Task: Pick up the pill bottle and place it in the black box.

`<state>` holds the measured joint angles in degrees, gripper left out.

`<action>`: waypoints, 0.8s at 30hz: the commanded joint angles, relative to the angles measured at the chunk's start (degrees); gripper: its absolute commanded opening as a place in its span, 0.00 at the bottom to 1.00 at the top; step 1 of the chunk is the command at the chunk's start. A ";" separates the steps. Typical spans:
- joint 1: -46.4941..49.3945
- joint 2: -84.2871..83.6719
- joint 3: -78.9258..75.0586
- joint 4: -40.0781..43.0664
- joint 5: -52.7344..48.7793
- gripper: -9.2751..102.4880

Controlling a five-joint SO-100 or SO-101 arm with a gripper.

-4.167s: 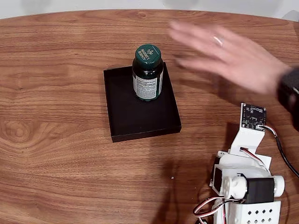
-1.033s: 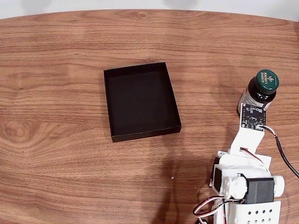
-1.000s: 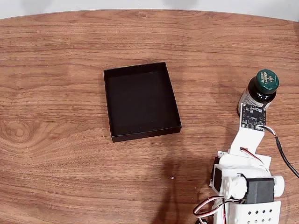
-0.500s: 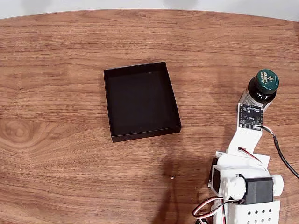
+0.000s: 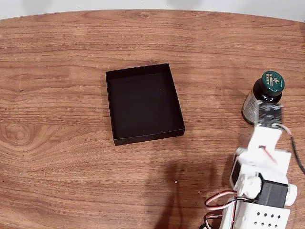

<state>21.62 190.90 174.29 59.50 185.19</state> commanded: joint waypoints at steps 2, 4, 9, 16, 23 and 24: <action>2.99 -2.46 -0.70 -13.18 -2.20 0.28; 3.60 -4.39 -0.70 -15.38 -1.23 0.33; 5.10 -13.18 -0.70 -22.24 0.18 0.46; 7.12 -24.08 -0.70 -33.84 -1.32 0.55; 8.70 -37.97 -1.32 -52.91 -2.02 0.57; 8.70 -40.08 -1.41 -55.99 -2.37 0.56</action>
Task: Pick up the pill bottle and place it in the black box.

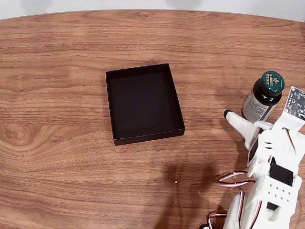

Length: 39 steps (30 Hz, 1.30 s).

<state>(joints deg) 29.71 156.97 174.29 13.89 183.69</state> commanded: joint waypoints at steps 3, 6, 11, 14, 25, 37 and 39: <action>0.62 -12.30 -1.49 -18.63 -1.67 0.56; 0.53 -18.72 -1.67 -26.28 -2.29 0.55; 0.18 -29.97 -5.10 -34.80 -3.25 0.54; 0.35 -35.68 -8.53 -37.09 -3.69 0.54; -0.53 -52.73 -19.16 -45.97 -4.04 0.52; -3.69 -60.47 -23.38 -51.68 -3.69 0.43; -4.13 -61.26 -23.55 -52.65 -4.31 0.41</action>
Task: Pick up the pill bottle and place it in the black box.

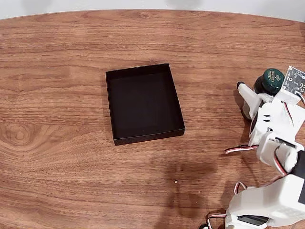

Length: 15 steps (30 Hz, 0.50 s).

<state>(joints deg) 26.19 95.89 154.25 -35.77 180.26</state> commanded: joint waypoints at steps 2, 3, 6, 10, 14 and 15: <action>-0.97 -0.53 -3.69 -3.60 -1.58 0.38; -1.14 -0.53 -3.60 -4.04 -1.93 0.36; -1.67 -0.26 -2.72 -5.10 -2.64 0.31; -2.55 1.67 -1.05 -6.24 -3.78 0.28; -3.87 4.22 0.97 -6.77 -3.60 0.25; -4.31 4.83 1.58 -7.03 -3.43 0.25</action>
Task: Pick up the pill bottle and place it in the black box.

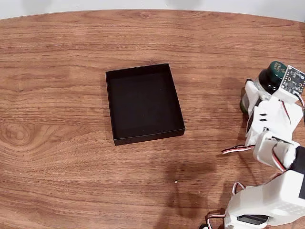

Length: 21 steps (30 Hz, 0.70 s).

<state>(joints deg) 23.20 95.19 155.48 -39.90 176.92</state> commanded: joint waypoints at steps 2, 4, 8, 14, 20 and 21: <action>-2.11 7.21 1.85 -3.25 0.18 0.24; -3.25 9.49 3.69 -4.13 0.35 0.23; -6.94 15.29 8.35 -7.29 0.18 0.21; -14.50 23.03 11.95 -8.53 1.14 0.22; -22.06 29.27 11.16 -5.27 2.20 0.23; -23.47 29.97 10.55 -4.39 2.55 0.23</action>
<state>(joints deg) 4.04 118.48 168.57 -45.09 178.59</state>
